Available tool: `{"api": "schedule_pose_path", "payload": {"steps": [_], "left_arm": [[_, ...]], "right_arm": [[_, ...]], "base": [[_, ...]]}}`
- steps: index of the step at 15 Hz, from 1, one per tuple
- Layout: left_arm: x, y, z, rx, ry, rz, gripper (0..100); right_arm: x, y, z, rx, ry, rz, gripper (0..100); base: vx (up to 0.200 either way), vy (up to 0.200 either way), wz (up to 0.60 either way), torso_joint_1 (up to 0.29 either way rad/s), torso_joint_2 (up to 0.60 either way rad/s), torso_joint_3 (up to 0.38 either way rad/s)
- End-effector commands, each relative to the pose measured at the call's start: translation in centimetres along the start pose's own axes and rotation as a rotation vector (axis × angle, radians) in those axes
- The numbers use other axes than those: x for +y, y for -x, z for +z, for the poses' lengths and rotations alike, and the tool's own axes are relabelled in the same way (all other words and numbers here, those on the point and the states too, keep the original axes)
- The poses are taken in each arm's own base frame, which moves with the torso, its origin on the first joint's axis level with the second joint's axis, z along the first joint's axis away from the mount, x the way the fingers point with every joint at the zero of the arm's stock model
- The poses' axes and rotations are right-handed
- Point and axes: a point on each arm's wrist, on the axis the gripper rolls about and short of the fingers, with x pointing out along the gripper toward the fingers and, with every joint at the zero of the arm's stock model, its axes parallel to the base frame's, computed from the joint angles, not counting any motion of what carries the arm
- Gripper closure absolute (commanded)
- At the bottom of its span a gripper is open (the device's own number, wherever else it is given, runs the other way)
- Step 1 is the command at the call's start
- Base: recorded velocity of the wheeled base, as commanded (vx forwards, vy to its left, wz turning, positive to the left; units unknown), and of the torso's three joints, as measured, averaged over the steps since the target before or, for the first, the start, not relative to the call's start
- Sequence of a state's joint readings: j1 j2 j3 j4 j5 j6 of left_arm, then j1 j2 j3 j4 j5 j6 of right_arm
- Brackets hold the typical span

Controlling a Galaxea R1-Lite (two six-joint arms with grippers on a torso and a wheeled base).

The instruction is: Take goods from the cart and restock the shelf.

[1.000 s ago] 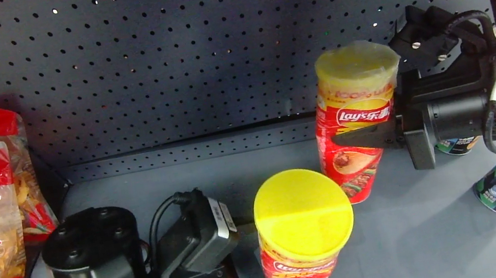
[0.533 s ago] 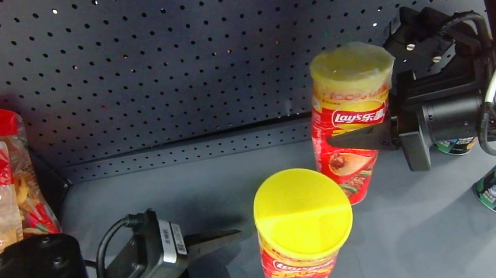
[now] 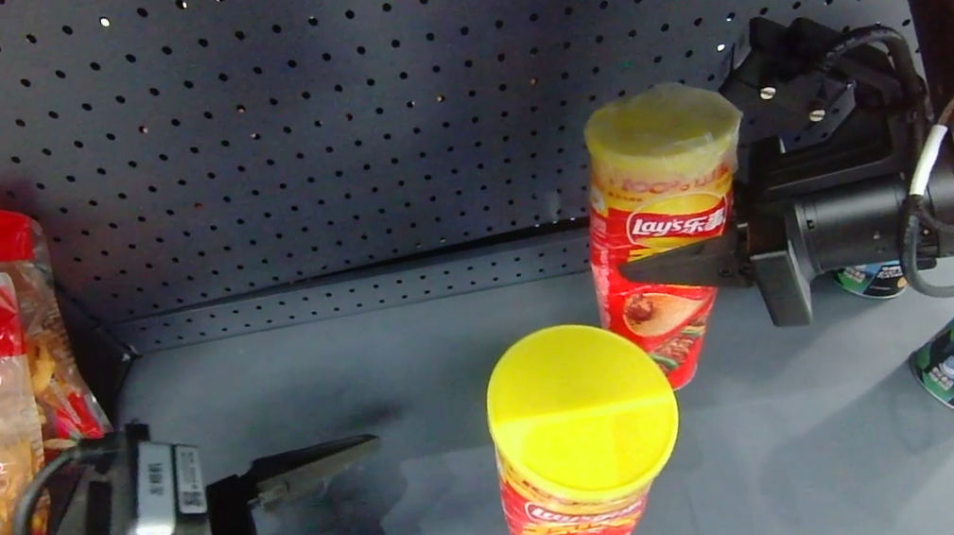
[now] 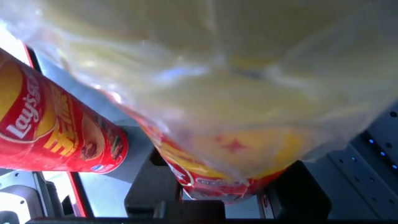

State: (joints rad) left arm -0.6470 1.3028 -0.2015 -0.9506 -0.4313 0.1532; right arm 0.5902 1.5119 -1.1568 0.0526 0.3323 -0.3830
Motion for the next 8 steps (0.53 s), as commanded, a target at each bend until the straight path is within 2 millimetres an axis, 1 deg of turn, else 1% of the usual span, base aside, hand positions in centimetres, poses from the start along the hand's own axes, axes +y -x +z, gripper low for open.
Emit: {"api": "schedule_pose_path", "payload": {"steps": [1, 2, 4, 6, 7, 8], "left_arm": [[1.5, 5.1, 1.1, -0.060, -0.091, 0.276, 0], [1.8, 6.8, 1.2, -0.071, -0.113, 0.368, 0], [0.7, 9.1, 1.1, -0.118, -0.153, 0.435, 0], [-1.0, 10.4, 0.2, -0.126, -0.157, 0.491, 0], [-1.5, 10.8, -0.2, -0.115, -0.149, 0.531, 0], [-2.2, 11.4, -0.7, -0.098, -0.112, 0.575, 0]], "right_arm": [[-0.1, -0.3, 0.0, 0.004, -0.001, 0.003, 100], [-0.1, -0.2, 0.1, -0.001, 0.001, 0.000, 100], [-0.2, -0.2, 0.2, -0.004, 0.002, -0.001, 100], [-0.2, -0.3, 0.2, -0.003, 0.002, 0.000, 100], [-0.2, -0.2, 0.2, -0.005, 0.002, 0.001, 100], [-0.2, -0.2, 0.3, -0.007, -0.003, 0.000, 100]], "base": [[0.000, 0.000, 0.00, 0.000, 0.00, 0.000], [0.000, 0.000, 0.00, 0.000, 0.00, 0.000], [0.000, 0.000, 0.00, 0.000, 0.00, 0.000], [0.000, 0.000, 0.00, 0.000, 0.00, 0.000], [0.000, 0.000, 0.00, 0.000, 0.00, 0.000], [0.000, 0.000, 0.00, 0.000, 0.00, 0.000]]}}
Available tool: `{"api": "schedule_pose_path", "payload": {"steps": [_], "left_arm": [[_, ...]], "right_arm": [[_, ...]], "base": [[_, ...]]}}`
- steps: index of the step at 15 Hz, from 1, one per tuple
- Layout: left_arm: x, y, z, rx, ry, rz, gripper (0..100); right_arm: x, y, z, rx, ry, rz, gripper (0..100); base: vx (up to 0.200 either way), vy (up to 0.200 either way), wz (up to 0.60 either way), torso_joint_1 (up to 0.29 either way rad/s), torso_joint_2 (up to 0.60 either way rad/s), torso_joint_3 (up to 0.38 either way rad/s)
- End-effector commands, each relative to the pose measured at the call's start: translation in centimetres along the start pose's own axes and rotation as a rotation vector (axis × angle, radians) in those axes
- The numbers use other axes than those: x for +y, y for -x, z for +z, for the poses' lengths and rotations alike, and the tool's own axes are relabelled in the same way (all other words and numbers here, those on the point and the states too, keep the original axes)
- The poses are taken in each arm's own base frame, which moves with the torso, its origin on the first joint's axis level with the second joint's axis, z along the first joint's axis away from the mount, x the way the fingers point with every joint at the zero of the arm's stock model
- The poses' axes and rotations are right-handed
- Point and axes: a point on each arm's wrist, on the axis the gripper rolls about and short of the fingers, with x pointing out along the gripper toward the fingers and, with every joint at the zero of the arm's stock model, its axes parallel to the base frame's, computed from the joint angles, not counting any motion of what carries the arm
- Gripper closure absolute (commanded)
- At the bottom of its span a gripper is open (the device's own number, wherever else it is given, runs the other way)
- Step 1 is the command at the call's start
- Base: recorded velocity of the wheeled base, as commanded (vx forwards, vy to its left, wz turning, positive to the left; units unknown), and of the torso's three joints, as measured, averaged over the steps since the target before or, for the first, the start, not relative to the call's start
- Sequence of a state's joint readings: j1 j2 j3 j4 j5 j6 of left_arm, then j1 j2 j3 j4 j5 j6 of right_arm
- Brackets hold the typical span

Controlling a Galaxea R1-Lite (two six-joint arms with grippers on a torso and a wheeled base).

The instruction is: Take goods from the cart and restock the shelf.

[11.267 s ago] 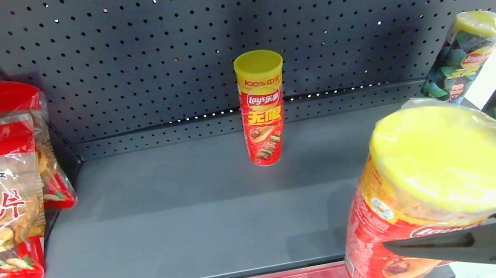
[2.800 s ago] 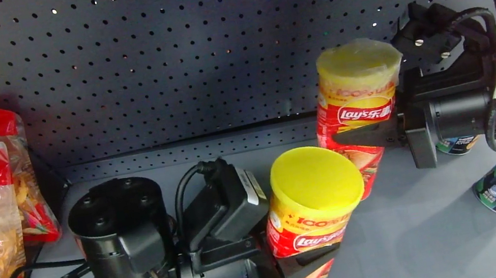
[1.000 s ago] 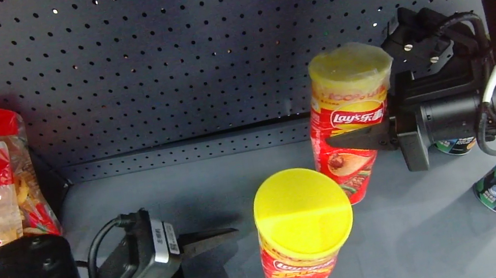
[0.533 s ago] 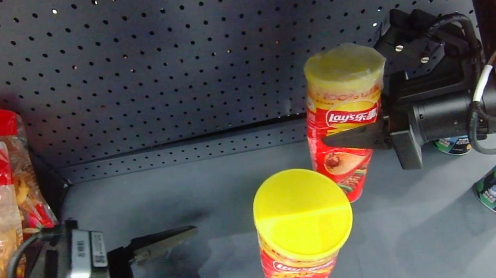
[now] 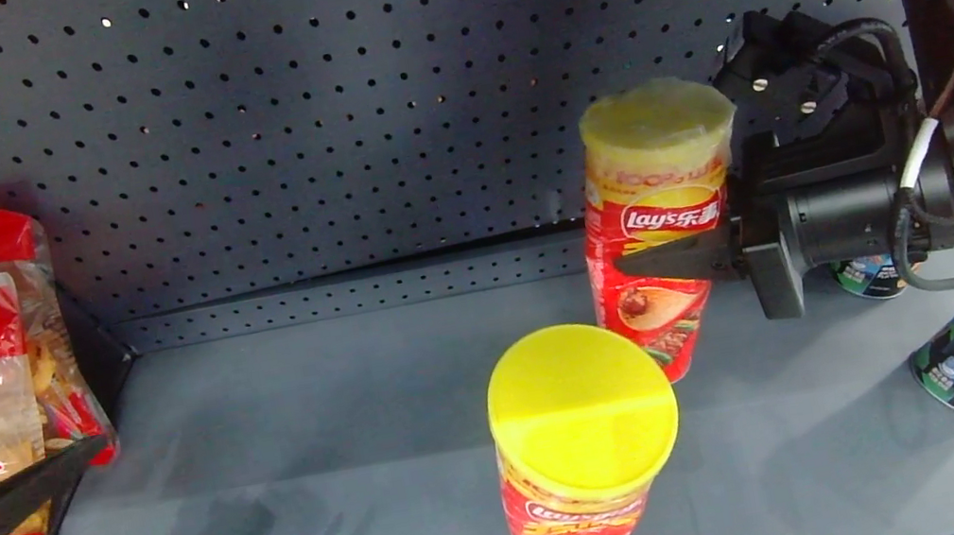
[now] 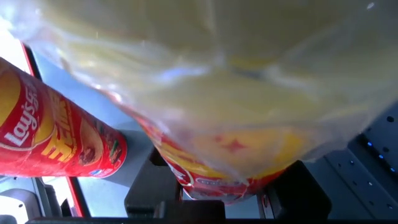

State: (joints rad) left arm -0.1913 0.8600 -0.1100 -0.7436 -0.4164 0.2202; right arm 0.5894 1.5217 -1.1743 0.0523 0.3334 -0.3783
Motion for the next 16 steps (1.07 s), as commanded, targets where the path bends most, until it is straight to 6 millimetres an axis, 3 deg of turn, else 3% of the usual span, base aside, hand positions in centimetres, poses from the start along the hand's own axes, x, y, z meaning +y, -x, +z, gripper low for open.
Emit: {"api": "schedule_pose_path", "payload": {"steps": [1, 7, 16], "left_arm": [[-1.4, 3.5, -0.7, -0.025, 0.038, 0.121, 0], [-4.9, 9.5, -6.3, 0.079, 0.122, 0.418, 0], [-4.2, 9.0, -6.8, 0.300, 0.140, 0.619, 0]], "right_arm": [[0.1, -0.1, 0.0, 0.000, -0.002, 0.004, 100], [0.1, 0.5, 0.3, -0.016, 0.004, 0.001, 100], [0.0, 1.4, 1.2, -0.053, 0.014, -0.014, 100]], "base": [[0.000, 0.000, 0.00, 0.000, 0.00, 0.000], [0.000, 0.000, 0.00, 0.000, 0.00, 0.000], [0.000, 0.000, 0.00, 0.000, 0.00, 0.000]]}}
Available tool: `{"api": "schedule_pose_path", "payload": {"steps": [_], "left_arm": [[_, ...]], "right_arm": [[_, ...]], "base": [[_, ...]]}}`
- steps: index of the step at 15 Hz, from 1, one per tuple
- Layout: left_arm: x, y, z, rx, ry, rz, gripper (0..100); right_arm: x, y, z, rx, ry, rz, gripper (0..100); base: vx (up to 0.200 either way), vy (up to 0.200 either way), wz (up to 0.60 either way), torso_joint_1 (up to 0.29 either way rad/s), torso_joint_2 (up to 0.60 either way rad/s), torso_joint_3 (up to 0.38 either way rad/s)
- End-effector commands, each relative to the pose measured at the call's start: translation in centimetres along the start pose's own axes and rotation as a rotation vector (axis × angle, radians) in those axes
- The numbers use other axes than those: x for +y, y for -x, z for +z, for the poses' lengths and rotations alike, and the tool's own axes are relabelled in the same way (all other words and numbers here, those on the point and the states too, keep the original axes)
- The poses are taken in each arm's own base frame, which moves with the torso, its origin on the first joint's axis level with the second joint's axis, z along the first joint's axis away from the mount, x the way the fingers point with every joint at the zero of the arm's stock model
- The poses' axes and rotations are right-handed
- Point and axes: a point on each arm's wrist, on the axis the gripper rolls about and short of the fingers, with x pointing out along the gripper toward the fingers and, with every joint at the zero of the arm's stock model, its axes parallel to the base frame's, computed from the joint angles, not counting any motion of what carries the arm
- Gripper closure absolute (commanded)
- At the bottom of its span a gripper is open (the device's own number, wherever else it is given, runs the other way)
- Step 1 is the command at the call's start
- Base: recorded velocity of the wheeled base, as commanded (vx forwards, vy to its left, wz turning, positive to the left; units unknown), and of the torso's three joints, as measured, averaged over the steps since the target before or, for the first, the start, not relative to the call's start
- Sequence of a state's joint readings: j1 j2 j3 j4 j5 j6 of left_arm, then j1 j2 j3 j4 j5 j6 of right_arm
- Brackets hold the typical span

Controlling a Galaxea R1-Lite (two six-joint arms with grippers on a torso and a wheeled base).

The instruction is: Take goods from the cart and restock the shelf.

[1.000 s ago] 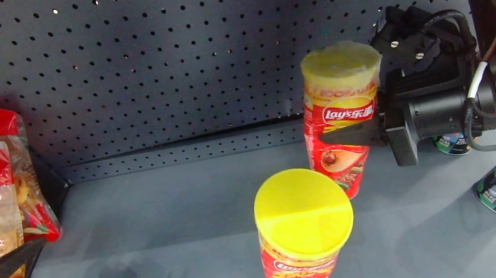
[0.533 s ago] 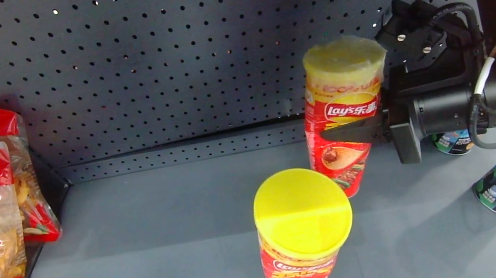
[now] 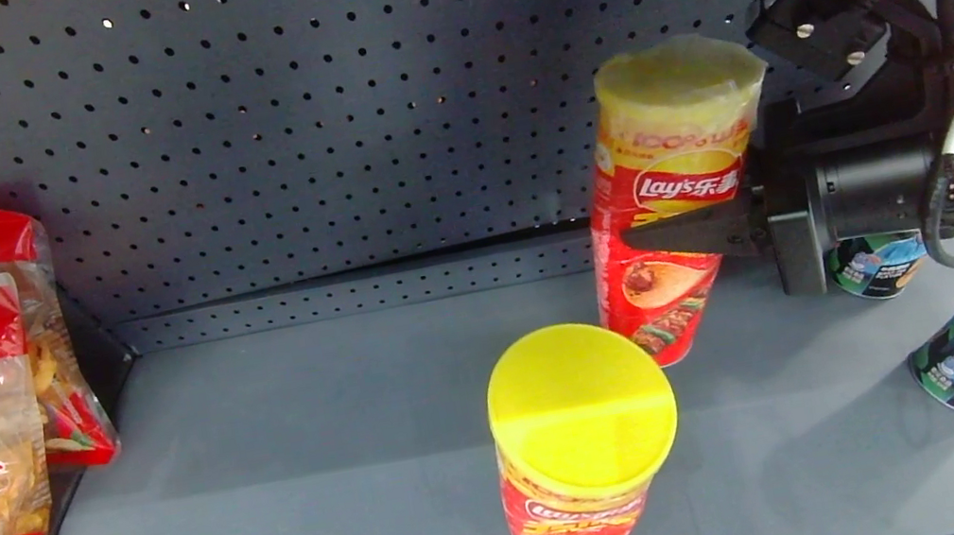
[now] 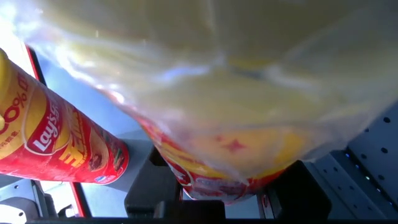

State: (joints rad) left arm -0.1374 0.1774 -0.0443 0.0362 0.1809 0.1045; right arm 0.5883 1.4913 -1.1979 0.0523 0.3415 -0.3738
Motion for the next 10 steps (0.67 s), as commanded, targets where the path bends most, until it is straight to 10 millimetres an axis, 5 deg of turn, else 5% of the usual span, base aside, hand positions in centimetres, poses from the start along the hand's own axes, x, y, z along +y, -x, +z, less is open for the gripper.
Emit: {"api": "schedule_pose_path", "payload": {"steps": [1, 10], "left_arm": [[-0.03, -0.25, 0.08, 0.032, -0.005, 0.007, 0], [-0.18, 0.45, -0.54, -0.112, 0.118, -0.016, 0]], "right_arm": [[0.04, 0.20, 0.03, -0.003, 0.001, -0.001, 100], [0.03, 0.62, 0.13, -0.010, 0.002, -0.009, 100]], "base": [[0.000, 0.000, 0.00, 0.000, 0.00, 0.000], [0.000, 0.000, 0.00, 0.000, 0.00, 0.000]]}}
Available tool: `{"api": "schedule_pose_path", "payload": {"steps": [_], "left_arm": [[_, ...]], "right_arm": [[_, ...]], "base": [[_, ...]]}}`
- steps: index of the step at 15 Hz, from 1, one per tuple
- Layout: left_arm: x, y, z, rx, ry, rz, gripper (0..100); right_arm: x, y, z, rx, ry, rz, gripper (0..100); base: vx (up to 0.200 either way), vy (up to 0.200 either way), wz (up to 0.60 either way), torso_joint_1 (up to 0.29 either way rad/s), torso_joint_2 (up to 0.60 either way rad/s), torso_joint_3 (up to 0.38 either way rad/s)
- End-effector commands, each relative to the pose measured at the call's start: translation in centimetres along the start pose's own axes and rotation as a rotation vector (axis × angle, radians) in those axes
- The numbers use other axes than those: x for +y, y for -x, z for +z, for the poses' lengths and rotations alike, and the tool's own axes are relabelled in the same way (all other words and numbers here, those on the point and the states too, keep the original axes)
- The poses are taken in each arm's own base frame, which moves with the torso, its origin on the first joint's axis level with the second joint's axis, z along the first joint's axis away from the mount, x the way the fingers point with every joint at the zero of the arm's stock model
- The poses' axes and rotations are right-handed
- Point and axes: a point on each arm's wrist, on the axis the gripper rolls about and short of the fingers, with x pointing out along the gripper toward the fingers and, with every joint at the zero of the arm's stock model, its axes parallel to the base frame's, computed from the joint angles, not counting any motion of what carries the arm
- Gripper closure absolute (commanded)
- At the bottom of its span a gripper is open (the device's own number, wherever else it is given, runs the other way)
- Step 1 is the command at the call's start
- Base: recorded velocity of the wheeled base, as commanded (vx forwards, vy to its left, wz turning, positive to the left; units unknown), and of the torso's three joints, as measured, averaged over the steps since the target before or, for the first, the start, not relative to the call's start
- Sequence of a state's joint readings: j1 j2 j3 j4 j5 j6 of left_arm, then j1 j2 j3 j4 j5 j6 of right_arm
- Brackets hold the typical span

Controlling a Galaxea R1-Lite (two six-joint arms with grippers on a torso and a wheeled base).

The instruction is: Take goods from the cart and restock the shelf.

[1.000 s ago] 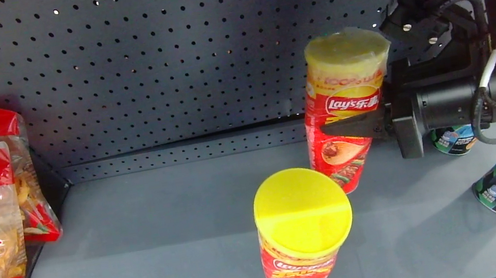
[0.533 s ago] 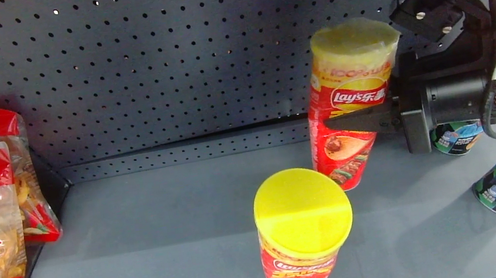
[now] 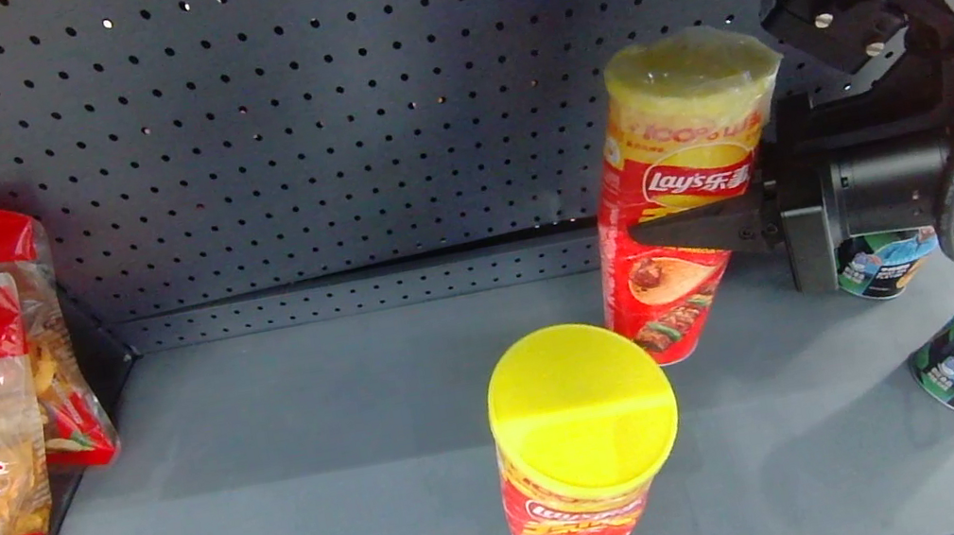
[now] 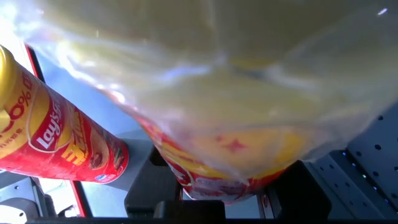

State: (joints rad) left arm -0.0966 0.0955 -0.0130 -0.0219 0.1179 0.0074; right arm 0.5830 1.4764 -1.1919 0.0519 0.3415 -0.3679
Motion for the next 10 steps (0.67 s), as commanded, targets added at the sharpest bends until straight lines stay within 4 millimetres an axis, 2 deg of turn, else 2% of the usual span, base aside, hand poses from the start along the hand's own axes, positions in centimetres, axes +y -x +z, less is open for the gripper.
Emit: {"api": "schedule_pose_path", "payload": {"steps": [1, 4, 6, 10], "left_arm": [[0.00, 0.02, -0.06, -0.004, 0.000, 0.000, 0], [0.00, 0.00, -0.06, -0.001, 0.001, 0.002, 0], [-0.29, -0.26, 0.02, 0.040, 0.012, 0.196, 0], [-0.32, -0.02, -0.09, -0.006, 0.034, 0.205, 0]], "right_arm": [[0.03, 0.18, 0.09, -0.005, -0.009, -0.001, 100], [0.08, 0.31, 0.09, -0.005, -0.011, -0.003, 100], [0.06, 0.27, 0.09, -0.004, -0.012, -0.003, 100], [0.01, -0.32, -0.23, 0.010, -0.017, 0.004, 100]], "base": [[0.000, 0.000, 0.00, 0.000, 0.00, 0.000], [0.000, 0.000, 0.00, 0.000, 0.00, 0.000], [0.000, 0.000, 0.00, 0.000, 0.00, 0.000], [0.000, 0.000, 0.00, 0.000, 0.00, 0.000]]}}
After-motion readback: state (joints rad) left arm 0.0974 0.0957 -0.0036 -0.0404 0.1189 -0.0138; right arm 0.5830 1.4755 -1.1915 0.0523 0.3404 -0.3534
